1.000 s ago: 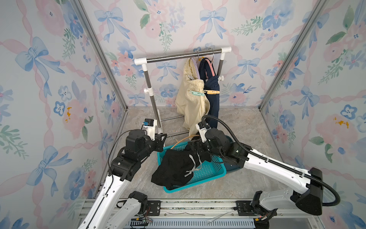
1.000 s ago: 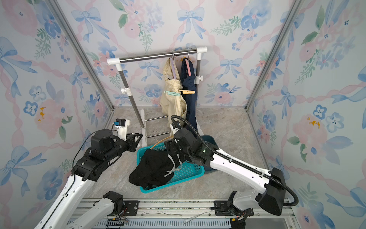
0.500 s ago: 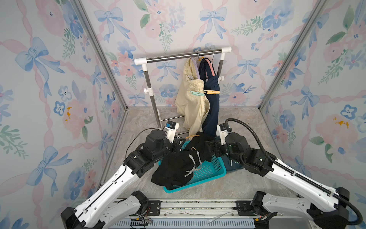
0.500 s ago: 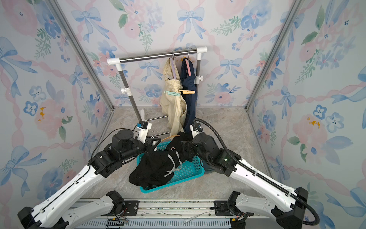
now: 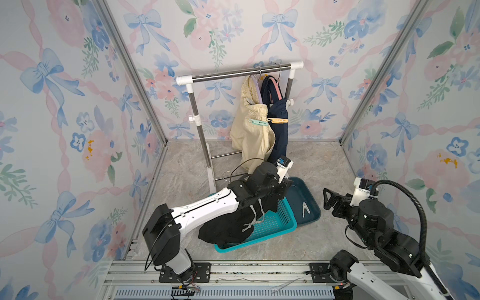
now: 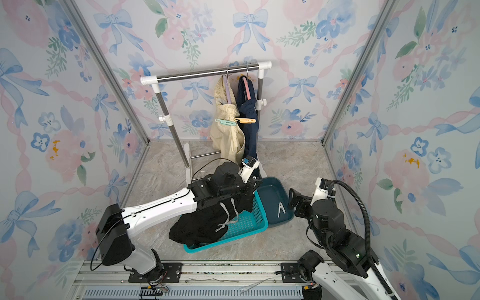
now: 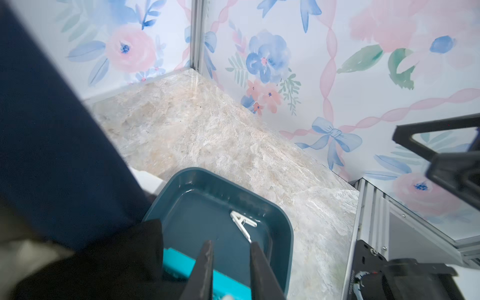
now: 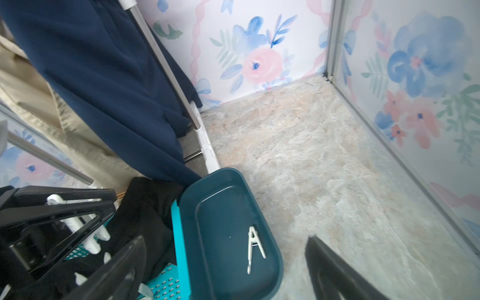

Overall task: Remove the clothespins securing shorts to the hanger
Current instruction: Place the clothespin in the storage box.

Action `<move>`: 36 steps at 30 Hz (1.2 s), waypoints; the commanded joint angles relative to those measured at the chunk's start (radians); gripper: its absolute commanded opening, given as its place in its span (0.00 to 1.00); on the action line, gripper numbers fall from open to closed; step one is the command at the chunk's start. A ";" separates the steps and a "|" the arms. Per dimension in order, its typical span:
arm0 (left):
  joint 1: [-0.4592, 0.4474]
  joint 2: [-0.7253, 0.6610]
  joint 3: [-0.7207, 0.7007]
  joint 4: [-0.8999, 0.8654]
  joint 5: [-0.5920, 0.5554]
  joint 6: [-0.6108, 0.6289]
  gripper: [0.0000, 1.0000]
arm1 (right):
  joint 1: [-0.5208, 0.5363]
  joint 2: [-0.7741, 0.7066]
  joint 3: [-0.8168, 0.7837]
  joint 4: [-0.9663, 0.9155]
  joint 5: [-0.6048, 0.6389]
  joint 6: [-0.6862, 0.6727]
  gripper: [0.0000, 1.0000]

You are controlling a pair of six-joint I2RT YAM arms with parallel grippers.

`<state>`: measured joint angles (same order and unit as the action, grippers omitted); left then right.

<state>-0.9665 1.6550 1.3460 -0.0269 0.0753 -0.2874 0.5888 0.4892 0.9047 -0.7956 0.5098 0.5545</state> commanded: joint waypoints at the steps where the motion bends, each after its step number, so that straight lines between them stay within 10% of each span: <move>1: -0.008 0.122 0.086 0.042 0.032 0.031 0.00 | -0.033 -0.001 0.016 -0.114 0.034 0.009 0.97; 11: -0.016 0.396 0.302 0.004 0.032 0.038 0.02 | -0.047 0.005 0.001 -0.090 0.033 0.001 0.96; 23: -0.021 0.425 0.363 -0.060 0.054 0.048 0.54 | -0.054 0.047 0.014 -0.082 0.034 -0.007 0.97; 36: -0.072 0.018 0.019 -0.082 -0.052 0.056 0.41 | -0.060 0.123 0.005 -0.040 -0.039 -0.012 0.97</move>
<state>-1.0332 1.7981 1.4487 -0.1055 0.0750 -0.2356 0.5415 0.5922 0.9047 -0.8604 0.5022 0.5537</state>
